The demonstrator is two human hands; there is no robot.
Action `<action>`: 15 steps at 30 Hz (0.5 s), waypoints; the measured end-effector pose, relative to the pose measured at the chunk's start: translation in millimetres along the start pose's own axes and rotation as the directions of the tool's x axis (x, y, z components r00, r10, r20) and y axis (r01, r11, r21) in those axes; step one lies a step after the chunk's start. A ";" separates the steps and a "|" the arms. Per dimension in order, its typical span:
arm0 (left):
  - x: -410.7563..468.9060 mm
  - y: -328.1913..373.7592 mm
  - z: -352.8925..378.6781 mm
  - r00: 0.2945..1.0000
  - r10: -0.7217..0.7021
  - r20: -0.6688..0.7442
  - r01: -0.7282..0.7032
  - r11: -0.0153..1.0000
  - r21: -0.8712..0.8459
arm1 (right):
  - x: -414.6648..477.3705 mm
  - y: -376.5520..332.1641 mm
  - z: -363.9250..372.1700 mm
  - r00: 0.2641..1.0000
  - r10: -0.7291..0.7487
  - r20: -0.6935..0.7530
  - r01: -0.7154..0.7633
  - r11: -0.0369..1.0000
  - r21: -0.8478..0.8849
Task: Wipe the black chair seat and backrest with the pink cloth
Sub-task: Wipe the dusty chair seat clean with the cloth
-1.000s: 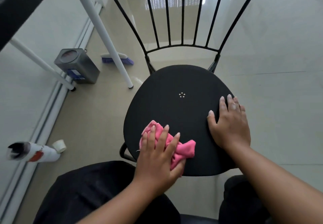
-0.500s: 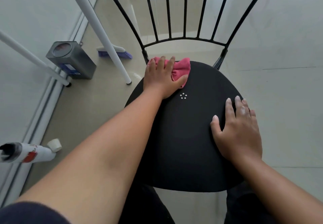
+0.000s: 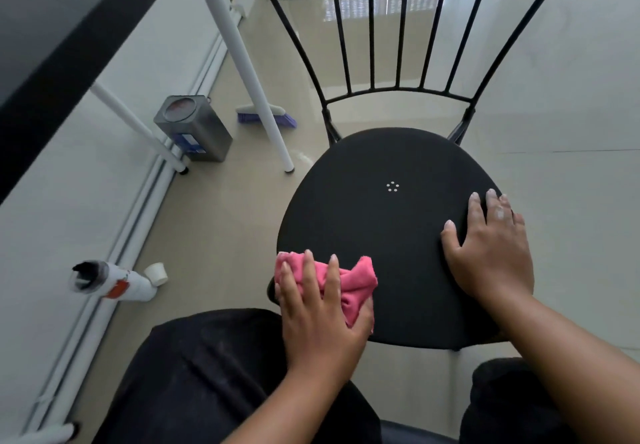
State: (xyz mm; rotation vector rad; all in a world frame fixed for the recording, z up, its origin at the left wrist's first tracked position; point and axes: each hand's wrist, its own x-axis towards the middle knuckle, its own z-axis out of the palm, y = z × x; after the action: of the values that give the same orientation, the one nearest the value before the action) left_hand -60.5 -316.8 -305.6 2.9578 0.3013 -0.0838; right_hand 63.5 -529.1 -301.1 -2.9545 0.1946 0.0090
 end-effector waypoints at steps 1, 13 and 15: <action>13.2 0.6 -2.9 1.000 0.007 -0.010 -0.007 1.000 0.003 | 0.2 0.4 0.6 1.000 0.000 -0.007 0.000 1.000 -0.003; 257.9 48.4 -14.6 0.983 0.154 0.100 -0.158 0.987 0.036 | 2.5 2.7 7.1 0.999 -0.011 -0.042 0.011 1.000 0.007; 235.3 39.6 -14.0 0.984 0.160 0.074 -0.164 0.985 0.050 | 2.3 1.7 5.2 0.999 -0.008 -0.034 0.009 1.000 0.011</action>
State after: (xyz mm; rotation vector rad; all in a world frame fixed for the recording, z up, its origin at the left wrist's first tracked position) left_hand 178.3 -306.6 -302.6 3.0135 0.0492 -0.1767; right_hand 65.6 -530.1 -306.6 -2.9454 0.1860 -0.0426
